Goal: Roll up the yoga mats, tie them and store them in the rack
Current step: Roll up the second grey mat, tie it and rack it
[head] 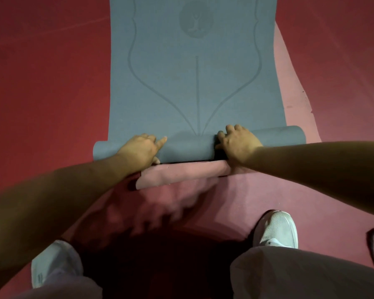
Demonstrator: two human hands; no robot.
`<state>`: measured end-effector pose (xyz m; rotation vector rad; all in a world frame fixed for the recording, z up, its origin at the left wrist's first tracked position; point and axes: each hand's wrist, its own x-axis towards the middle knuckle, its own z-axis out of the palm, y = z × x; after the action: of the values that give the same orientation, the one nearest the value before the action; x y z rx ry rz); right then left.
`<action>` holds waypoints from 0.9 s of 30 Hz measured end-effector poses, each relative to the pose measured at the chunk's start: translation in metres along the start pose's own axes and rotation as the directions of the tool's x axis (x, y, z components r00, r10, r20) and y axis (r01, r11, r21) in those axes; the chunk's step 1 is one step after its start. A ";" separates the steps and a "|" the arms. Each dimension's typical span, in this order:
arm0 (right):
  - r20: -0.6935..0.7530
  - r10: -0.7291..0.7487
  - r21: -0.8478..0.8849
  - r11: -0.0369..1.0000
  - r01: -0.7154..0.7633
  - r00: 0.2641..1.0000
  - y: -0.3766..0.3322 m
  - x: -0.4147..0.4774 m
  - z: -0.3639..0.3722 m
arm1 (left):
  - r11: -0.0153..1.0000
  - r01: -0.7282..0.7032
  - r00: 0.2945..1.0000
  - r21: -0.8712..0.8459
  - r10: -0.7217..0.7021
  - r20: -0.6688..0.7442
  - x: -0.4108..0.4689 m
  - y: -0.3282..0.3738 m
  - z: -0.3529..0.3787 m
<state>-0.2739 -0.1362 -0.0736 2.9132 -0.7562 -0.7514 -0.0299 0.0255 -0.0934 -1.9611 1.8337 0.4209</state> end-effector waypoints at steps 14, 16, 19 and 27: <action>0.090 0.130 0.047 0.990 -0.135 0.987 0.017 0.024 0.002 | 0.996 0.068 0.982 0.049 -0.058 -0.179 0.007 -0.006 0.003; 0.071 0.102 0.129 0.985 -0.111 0.992 0.024 0.028 0.000 | 0.999 0.045 0.991 0.008 -0.044 -0.125 0.016 -0.015 -0.004; 0.108 0.087 0.127 0.987 -0.100 0.990 0.028 0.034 0.005 | 0.994 0.036 0.990 -0.104 -0.050 -0.132 0.026 -0.021 -0.008; 0.224 0.204 0.019 0.977 -0.214 0.953 0.028 0.033 0.002 | 0.978 0.209 0.976 0.005 -0.209 0.062 0.023 -0.021 0.002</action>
<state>-0.2619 -0.1765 -0.0860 2.7534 -1.0934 -1.0577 -0.0074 0.0077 -0.1042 -2.0911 1.5697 0.4117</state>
